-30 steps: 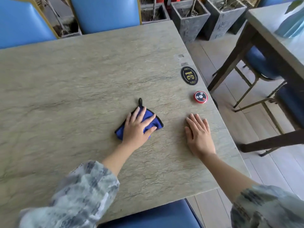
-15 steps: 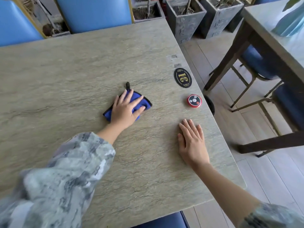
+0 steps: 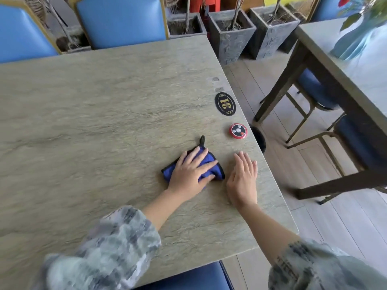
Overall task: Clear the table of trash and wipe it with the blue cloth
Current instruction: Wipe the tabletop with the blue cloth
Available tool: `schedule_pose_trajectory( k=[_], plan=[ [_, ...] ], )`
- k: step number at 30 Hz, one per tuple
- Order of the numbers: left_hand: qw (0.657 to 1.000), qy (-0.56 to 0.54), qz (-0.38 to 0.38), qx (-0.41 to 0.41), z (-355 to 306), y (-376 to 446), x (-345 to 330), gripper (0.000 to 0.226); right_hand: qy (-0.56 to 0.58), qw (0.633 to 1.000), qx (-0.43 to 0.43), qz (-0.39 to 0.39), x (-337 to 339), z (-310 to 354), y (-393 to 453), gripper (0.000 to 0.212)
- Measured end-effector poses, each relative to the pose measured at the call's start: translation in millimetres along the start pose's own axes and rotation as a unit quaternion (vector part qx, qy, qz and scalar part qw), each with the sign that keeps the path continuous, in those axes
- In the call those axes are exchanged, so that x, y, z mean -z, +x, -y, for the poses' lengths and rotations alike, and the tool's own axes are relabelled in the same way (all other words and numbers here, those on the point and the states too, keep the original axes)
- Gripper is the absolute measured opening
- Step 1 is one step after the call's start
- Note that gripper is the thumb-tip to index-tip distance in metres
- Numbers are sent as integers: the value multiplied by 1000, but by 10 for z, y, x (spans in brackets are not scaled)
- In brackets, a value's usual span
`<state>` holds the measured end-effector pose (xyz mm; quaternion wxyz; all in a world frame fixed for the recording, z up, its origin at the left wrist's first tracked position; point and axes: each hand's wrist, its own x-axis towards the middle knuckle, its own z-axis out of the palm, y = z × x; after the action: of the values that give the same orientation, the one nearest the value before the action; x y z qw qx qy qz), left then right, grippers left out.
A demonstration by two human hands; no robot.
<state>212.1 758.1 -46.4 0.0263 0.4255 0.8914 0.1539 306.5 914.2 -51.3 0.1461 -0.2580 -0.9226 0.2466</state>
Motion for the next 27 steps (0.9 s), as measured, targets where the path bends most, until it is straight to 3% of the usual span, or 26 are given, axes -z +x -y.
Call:
schedule_pose_trajectory(
  k=[6, 13, 20, 22, 27],
  plan=[
    [999, 21, 15, -38, 236, -685, 128, 44, 87, 996, -30, -10, 57, -73, 17, 34],
    [997, 43, -22, 67, 459, -254, 130, 51, 27, 994, 80, 72, 443, -571, -93, 34],
    [981, 26, 8, 194, 228, 533, 14, 52, -56, 995, 44, 71, 468, -506, -419, 41],
    [984, 23, 14, 176, -38, 547, -74, 50, -53, 995, 28, 80, 472, -500, -421, 41],
    [999, 13, 33, 26, -570, 58, -199, 48, -66, 991, 24, 113, 555, -474, -393, 43]
  ],
)
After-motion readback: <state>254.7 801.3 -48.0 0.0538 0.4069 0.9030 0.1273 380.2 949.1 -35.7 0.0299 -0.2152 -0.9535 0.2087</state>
